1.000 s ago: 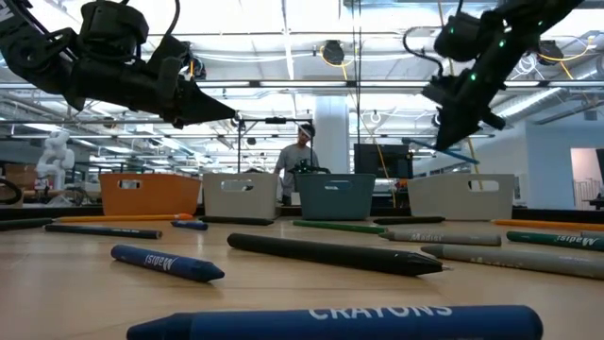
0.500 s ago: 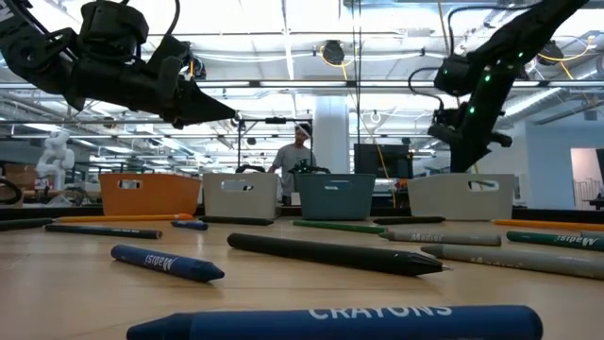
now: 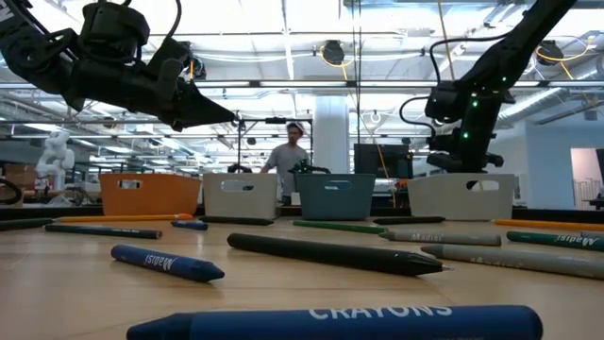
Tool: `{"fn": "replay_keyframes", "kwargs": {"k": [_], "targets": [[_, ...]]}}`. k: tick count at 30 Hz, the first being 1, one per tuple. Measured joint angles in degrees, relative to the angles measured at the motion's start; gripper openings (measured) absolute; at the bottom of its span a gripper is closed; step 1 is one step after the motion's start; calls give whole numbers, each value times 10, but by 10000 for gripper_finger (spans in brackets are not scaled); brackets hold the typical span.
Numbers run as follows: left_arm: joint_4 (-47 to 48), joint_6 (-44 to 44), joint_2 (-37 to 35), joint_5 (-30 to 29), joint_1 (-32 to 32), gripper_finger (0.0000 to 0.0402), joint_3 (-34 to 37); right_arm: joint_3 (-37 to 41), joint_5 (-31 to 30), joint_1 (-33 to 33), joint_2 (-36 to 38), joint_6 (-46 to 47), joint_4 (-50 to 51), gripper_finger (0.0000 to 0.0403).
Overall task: Sort crayons/erasers/pens/pencils in bins
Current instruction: Put the blue colored pencil into the right gray bin
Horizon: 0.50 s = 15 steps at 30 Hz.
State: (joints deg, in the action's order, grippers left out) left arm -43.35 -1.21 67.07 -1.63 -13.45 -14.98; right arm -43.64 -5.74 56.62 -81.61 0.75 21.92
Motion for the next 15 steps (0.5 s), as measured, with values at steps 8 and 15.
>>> {"fn": "replay_keyframes", "kwargs": {"k": [8, 15], "targets": [[0, -1, 0, 0, 0, 5, 0, 0, 18, 0, -21, -4, -2, 22], [1, -1, 0, 0, 0, 20, 0, 0, 14, 0, -13, -4, -3, 33]]}}
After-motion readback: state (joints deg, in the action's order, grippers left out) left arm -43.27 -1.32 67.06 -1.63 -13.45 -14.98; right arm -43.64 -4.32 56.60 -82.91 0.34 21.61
